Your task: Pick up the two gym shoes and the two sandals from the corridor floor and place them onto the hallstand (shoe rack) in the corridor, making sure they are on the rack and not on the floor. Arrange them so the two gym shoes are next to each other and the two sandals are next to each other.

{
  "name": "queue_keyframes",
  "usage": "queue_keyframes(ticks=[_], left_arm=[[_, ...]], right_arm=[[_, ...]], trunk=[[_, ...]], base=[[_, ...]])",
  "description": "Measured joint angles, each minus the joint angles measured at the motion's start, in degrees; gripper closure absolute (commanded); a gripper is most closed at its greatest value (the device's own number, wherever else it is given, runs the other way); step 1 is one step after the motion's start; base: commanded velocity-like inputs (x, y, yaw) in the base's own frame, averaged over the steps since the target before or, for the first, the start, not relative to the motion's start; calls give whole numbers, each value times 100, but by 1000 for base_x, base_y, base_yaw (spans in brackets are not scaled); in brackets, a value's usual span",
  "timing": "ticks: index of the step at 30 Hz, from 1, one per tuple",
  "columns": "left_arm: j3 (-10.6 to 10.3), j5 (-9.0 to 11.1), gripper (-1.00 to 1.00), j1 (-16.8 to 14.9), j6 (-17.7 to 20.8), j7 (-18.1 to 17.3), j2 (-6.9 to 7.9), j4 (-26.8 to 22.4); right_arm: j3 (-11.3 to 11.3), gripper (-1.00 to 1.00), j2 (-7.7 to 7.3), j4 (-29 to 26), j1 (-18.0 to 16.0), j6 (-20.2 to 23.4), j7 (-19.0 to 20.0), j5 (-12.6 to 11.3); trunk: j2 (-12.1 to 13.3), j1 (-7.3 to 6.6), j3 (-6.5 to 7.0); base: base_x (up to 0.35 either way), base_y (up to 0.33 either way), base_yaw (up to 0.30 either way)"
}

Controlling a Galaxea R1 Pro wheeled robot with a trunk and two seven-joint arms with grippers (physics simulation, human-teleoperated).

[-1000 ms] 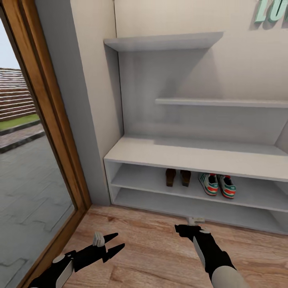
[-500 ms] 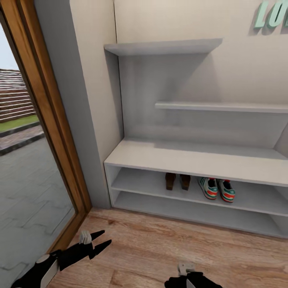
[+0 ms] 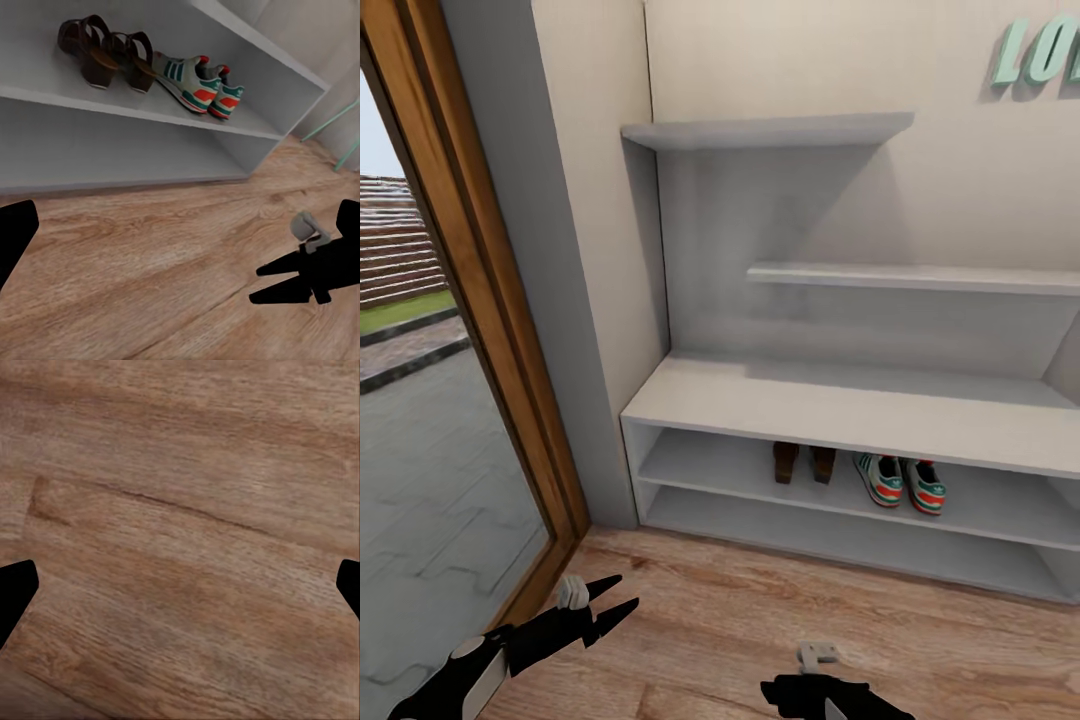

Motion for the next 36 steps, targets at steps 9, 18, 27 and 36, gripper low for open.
queue_keyframes(ticks=[9,18,27,36], left_arm=[[-7,0,-100,0,0,15,-11,4],[-14,-2,-100,0,0,21,-26,8],[-18,-3,-100,0,-8,16,-54,8],[-23,-11,-100,1,-8,16,-80,8]], right_arm=[[-3,-100,-5,1,0,-15,1800,-4],[-13,-100,-20,2,0,-15,1959,0],[-13,-100,-41,10,2,-8,1968,12],[-8,-100,-42,3,9,-7,1968,18]], trunk=[[361,-198,162],[722,-395,323],[1083,-593,485],[1205,-660,539]], base=[[0,0,0],[0,0,0],[0,0,0],[0,0,0]])
